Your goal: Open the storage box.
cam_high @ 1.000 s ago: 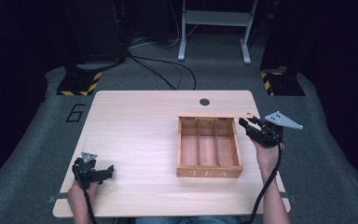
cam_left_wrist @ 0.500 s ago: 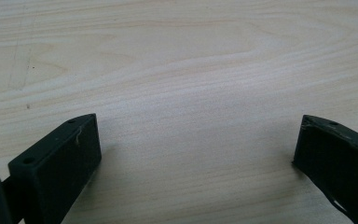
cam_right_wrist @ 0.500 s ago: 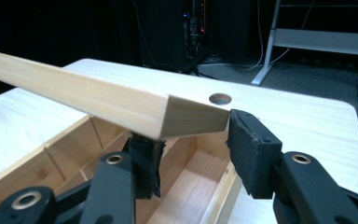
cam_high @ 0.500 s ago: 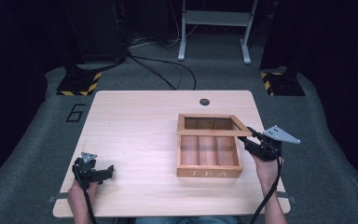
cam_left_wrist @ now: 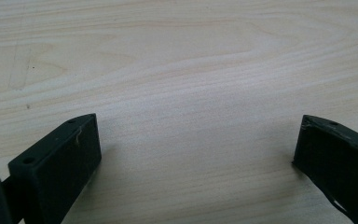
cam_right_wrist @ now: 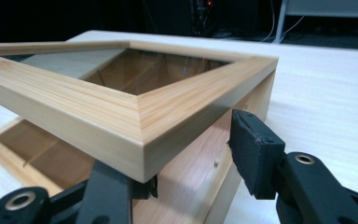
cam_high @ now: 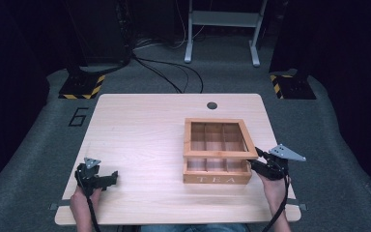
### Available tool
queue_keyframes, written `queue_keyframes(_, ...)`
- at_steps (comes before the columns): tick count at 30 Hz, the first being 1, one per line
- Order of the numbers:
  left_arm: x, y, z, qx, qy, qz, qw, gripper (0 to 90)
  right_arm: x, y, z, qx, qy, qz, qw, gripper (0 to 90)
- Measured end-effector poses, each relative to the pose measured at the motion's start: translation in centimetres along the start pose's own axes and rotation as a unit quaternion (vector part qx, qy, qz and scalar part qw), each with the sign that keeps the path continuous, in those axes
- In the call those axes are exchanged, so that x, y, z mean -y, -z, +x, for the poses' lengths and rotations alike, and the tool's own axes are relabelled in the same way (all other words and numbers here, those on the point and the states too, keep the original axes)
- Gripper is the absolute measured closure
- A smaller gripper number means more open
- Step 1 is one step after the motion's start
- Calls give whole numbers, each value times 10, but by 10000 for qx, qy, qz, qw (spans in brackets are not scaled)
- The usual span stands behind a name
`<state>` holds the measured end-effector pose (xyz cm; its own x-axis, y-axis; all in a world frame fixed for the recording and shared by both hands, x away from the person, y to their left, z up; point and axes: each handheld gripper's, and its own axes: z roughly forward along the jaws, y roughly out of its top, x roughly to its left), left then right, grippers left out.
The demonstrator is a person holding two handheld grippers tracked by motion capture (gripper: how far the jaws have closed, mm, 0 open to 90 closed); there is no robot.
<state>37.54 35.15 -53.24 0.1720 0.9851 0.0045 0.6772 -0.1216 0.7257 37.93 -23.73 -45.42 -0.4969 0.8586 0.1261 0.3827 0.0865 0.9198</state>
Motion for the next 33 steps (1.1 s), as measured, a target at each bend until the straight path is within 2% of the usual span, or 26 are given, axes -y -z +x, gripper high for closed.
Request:
queue_keyframes(12,0,0,0,3,-4,1,10000,5,22,2,4,-47,-217,396,9990,536)
queue_keyframes(14,0,0,0,2,-2,1,10000,5,24,1,5,-46,-145,540,9984,536)
queue_keyframes(23,0,0,0,1,-6,3,10000,5,32,10,6,-181,-325,589,9976,519)
queue_keyframes(28,0,0,0,1,-4,3,10000,5,32,16,7,-173,-268,630,9975,494)
queue_keyframes(33,0,0,0,0,-3,3,10000,5,34,22,7,-120,-222,724,9971,431)
